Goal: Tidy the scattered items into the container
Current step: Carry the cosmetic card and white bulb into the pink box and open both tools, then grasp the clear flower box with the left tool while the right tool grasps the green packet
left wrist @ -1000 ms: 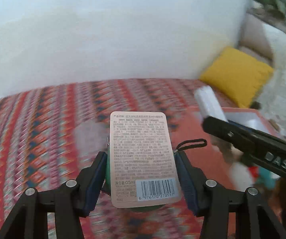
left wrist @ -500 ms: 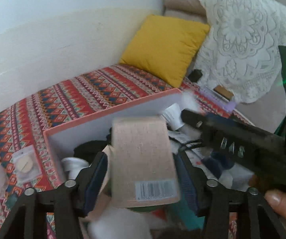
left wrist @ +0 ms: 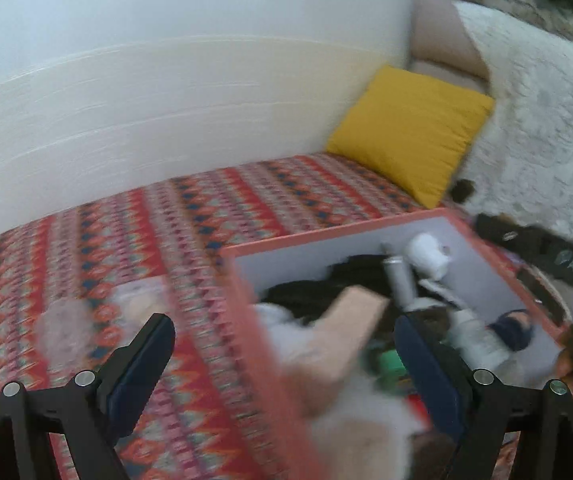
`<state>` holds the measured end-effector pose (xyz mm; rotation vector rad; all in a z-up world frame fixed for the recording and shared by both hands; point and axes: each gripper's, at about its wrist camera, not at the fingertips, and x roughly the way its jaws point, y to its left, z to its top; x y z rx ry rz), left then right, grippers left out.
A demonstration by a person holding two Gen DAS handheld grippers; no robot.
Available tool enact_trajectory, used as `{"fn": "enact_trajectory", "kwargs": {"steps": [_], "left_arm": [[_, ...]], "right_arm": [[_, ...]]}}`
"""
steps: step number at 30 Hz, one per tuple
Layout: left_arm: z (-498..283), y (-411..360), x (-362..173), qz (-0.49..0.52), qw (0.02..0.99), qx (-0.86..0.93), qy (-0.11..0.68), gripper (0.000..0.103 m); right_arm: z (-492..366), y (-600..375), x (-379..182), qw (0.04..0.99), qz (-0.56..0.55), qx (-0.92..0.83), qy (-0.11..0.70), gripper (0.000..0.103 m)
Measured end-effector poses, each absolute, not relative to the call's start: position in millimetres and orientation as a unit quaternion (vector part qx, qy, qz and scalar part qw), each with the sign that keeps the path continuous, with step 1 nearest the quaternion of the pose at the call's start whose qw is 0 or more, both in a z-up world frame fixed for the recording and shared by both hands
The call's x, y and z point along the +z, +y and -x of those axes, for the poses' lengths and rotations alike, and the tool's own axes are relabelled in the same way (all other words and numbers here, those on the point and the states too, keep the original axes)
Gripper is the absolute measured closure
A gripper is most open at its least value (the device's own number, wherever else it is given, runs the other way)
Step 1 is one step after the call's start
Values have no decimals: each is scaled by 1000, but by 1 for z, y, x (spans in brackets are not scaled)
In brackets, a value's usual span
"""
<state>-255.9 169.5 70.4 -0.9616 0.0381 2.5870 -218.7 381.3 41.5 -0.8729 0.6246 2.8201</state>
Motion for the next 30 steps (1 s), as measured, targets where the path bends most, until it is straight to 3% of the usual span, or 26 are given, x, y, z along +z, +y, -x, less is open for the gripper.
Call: {"fn": "enact_trajectory", "kwargs": {"steps": [10, 16, 23, 30], "left_arm": [[260, -7, 29, 373, 58, 922, -85, 10], [278, -81, -16, 407, -1, 901, -148, 10], [317, -77, -37, 417, 7, 902, -108, 9], [366, -50, -73, 450, 36, 890, -62, 9]], "right_arm": [[234, 245, 58, -72, 274, 946, 158, 9], [259, 128, 10, -194, 353, 911, 85, 7], [294, 65, -85, -169, 440, 882, -33, 7], [328, 51, -134, -157, 446, 878, -79, 8]]}}
